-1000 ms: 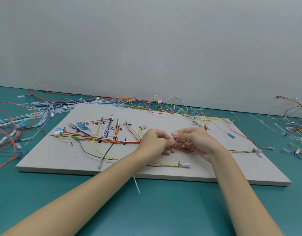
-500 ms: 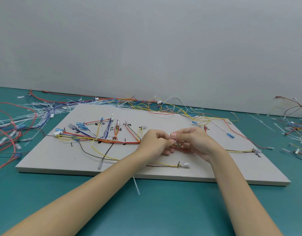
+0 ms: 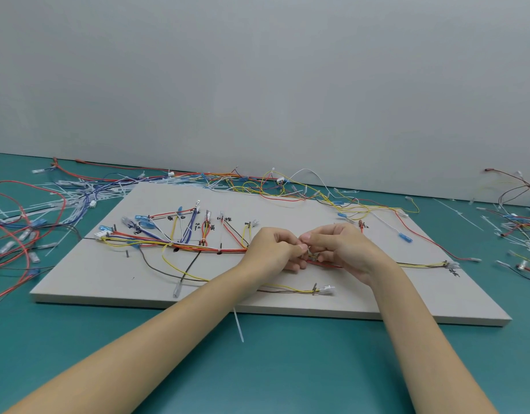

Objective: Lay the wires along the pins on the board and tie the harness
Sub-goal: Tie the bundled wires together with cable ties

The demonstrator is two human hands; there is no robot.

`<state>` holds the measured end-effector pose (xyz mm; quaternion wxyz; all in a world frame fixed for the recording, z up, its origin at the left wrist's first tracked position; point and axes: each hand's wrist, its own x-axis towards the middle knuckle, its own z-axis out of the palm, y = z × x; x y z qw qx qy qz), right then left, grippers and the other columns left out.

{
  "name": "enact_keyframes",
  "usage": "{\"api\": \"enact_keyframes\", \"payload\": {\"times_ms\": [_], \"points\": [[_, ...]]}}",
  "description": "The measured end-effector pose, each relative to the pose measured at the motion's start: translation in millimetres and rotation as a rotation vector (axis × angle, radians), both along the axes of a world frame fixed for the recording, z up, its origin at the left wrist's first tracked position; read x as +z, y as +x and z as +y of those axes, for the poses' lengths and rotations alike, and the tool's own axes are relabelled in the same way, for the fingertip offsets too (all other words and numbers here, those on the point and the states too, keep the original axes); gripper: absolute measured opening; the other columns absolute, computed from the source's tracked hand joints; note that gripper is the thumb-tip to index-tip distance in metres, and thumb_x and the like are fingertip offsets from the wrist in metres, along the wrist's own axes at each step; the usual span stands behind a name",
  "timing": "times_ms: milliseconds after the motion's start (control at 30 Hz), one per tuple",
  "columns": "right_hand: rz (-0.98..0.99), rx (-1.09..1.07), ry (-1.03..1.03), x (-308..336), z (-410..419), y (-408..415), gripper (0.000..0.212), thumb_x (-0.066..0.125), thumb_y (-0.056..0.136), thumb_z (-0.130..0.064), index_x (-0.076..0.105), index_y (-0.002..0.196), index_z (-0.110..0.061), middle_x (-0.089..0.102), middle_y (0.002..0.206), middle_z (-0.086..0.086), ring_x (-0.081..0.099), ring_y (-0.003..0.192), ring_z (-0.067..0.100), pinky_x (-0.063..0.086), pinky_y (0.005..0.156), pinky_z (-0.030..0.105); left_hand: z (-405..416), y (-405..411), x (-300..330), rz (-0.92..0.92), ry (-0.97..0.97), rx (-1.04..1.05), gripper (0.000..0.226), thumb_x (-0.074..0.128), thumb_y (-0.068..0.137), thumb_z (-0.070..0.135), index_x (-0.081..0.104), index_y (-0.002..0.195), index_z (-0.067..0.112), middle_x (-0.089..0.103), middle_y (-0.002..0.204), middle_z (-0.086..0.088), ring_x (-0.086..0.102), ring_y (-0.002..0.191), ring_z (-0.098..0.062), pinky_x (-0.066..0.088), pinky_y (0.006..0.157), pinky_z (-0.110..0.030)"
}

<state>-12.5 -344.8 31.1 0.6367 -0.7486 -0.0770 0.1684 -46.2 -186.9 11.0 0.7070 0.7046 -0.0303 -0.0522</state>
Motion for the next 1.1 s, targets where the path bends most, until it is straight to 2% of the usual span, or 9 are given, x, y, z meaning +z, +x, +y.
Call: {"api": "enact_keyframes", "payload": {"times_ms": [233,433,567,767,900,1000,1100], "points": [[-0.023,-0.035,-0.001,0.3,2.5,-1.0,0.002,0.074,0.081,-0.006,0.076,0.080,-0.007,0.068,0.075,0.008,0.060,0.063,0.011,0.048,0.054,0.018,0.4,0.3,-1.8,-0.017,0.021,-0.003,0.019,0.060,0.091,0.000,0.061,0.072,0.005,0.064,0.074,-0.013,0.065,0.064,-0.022,0.054,0.056,-0.021],[-0.029,-0.026,-0.134,3.1,0.5,-3.0,0.009,0.076,0.080,-0.019,0.075,0.078,-0.010,0.059,0.064,0.003,0.047,0.052,0.008,0.037,0.048,0.016,1.6,0.6,-3.2,-0.033,0.015,-0.014,0.017,0.061,0.091,0.000,0.062,0.075,0.004,0.065,0.074,-0.013,0.066,0.063,-0.020,0.055,0.058,-0.020],[-0.050,-0.027,-0.124,3.9,2.3,-4.2,0.011,0.076,0.081,-0.018,0.074,0.080,-0.008,0.062,0.065,0.003,0.053,0.064,0.013,0.039,0.052,0.017,2.3,1.4,-4.4,-0.035,0.010,-0.014,0.017,0.062,0.091,0.001,0.062,0.074,0.005,0.066,0.074,-0.013,0.067,0.063,-0.020,0.056,0.060,-0.020],[-0.087,-0.003,-0.148,3.1,3.2,-4.8,0.019,0.072,0.086,-0.023,0.075,0.068,-0.017,0.061,0.062,0.002,0.048,0.059,0.013,0.036,0.054,0.021,2.5,2.4,-6.6,-0.040,0.005,0.001,0.017,0.062,0.091,0.002,0.064,0.074,0.006,0.066,0.075,-0.015,0.068,0.064,-0.021,0.057,0.065,-0.022],[-0.075,0.000,-0.156,3.8,1.9,-3.3,0.015,0.074,0.082,-0.024,0.075,0.071,-0.015,0.059,0.065,0.006,0.046,0.052,0.011,0.036,0.052,0.019,1.9,3.7,-8.6,-0.055,0.012,-0.005,0.020,0.060,0.092,-0.001,0.062,0.074,0.007,0.065,0.072,-0.012,0.067,0.060,-0.017,0.057,0.062,-0.020],[-0.059,0.006,-0.148,4.0,0.8,-2.6,0.012,0.076,0.081,-0.023,0.075,0.077,-0.011,0.060,0.073,0.011,0.051,0.058,0.011,0.038,0.053,0.017,0.8,4.5,-10.4,-0.063,0.015,0.002,0.021,0.059,0.092,-0.002,0.060,0.073,0.008,0.065,0.070,-0.010,0.067,0.056,-0.013,0.057,0.061,-0.019],[-0.057,0.005,-0.148,3.8,1.0,-2.8,0.012,0.076,0.081,-0.021,0.073,0.079,-0.009,0.061,0.073,0.009,0.051,0.063,0.013,0.038,0.055,0.019,1.2,4.8,-11.2,-0.060,0.010,0.009,0.020,0.060,0.092,-0.001,0.061,0.074,0.008,0.066,0.070,-0.008,0.068,0.058,-0.014,0.058,0.063,-0.021]]}}
